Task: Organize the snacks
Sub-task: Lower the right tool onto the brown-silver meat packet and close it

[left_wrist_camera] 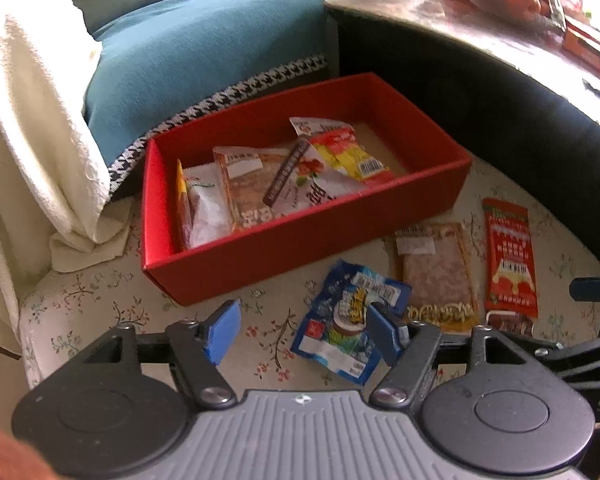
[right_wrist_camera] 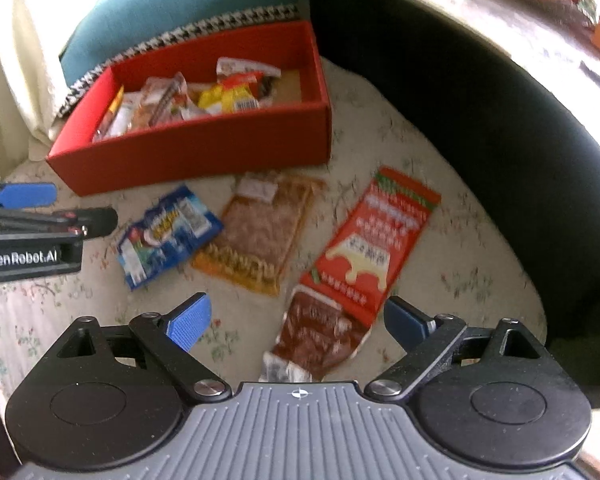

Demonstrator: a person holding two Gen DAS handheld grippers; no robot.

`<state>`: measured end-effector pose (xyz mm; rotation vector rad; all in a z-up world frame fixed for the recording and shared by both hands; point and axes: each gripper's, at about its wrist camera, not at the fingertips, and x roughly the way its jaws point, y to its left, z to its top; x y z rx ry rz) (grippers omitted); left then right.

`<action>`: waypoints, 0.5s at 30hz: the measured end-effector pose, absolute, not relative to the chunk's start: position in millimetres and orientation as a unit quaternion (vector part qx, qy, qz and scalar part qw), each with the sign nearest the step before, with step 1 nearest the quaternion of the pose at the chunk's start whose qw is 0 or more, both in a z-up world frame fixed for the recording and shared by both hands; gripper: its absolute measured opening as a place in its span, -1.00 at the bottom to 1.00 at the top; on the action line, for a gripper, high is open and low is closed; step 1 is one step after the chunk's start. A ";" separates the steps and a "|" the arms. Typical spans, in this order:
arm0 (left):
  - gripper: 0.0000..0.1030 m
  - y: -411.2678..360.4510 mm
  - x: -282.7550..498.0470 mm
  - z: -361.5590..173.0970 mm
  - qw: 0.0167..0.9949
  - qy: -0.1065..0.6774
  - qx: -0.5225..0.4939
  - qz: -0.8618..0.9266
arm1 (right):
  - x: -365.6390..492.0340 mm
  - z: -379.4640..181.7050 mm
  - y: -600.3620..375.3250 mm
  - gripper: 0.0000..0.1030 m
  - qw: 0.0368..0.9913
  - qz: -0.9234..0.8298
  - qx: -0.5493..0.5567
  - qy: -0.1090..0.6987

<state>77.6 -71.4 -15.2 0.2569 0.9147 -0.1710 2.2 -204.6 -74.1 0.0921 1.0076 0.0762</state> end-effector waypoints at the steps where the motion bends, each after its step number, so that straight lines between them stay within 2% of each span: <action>1: 0.23 -72.1 77.1 -15.8 0.885 0.440 0.124 -0.084 | 0.8 -77.2 -204.9 0.86 0.872 0.035 0.049 0.486; 10: 0.24 -75.7 77.1 -17.3 0.881 0.449 0.113 -0.098 | 1.0 -116.2 -206.4 0.87 0.843 -0.011 0.072 0.532; 13: 0.24 -75.6 76.8 -17.8 0.880 0.451 0.110 -0.102 | -1.0 -129.7 -200.1 0.99 0.828 -0.022 0.060 0.558; 15: 0.24 -75.7 76.7 -18.0 0.879 0.452 0.108 -0.105 | -2.6 -141.7 -192.2 1.00 0.817 -0.026 0.038 0.575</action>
